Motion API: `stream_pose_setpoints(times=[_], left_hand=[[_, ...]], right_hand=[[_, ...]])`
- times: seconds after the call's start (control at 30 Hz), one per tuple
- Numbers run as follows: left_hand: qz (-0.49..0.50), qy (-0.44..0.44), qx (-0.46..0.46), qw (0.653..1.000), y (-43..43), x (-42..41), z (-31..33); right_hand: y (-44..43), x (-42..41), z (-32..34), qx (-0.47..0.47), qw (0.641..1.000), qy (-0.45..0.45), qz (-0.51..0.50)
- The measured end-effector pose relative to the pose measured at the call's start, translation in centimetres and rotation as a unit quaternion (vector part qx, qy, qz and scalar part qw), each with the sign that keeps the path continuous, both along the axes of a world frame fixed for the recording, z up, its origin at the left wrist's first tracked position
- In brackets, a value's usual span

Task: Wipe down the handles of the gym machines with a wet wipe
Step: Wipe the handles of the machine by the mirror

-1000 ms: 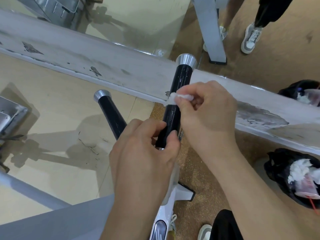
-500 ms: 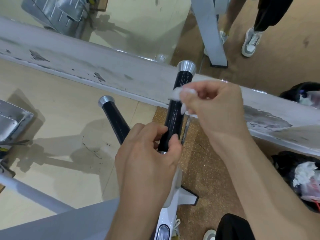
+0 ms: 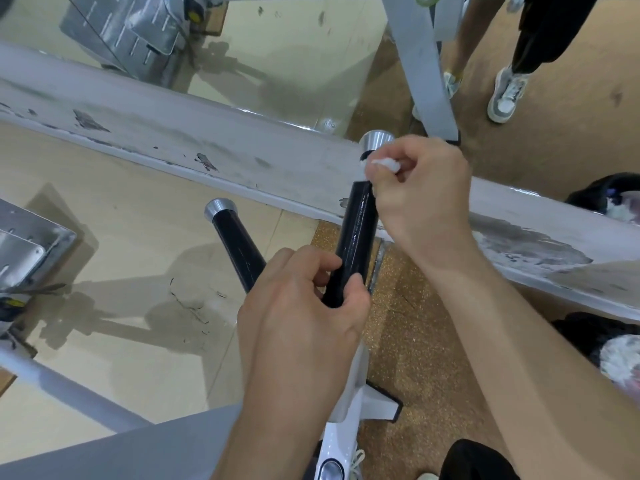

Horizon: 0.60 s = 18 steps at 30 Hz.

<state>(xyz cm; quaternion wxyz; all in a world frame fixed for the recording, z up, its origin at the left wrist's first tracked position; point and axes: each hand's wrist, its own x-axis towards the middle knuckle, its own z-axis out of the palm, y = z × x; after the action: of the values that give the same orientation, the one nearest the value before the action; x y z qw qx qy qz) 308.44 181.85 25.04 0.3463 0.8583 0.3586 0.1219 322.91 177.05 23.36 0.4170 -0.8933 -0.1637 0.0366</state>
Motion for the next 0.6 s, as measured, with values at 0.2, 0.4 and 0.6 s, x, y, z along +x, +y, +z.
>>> stream_pose_setpoints(times=[0.2,0.4,0.6], left_hand=[[-0.003,0.019,-0.004,1.0,0.0,0.3,0.4],[-0.004,0.038,-0.041,0.998,0.5,0.9,0.7],[0.004,0.053,-0.11,0.993,1.5,1.4,0.7]], right_hand=[[-0.4,1.0,0.5,0.059,0.997,0.048,0.013],[1.4,3.4,0.2,-0.003,0.998,-0.04,-0.042],[0.3,1.5,0.1,-0.038,0.996,-0.011,0.081]])
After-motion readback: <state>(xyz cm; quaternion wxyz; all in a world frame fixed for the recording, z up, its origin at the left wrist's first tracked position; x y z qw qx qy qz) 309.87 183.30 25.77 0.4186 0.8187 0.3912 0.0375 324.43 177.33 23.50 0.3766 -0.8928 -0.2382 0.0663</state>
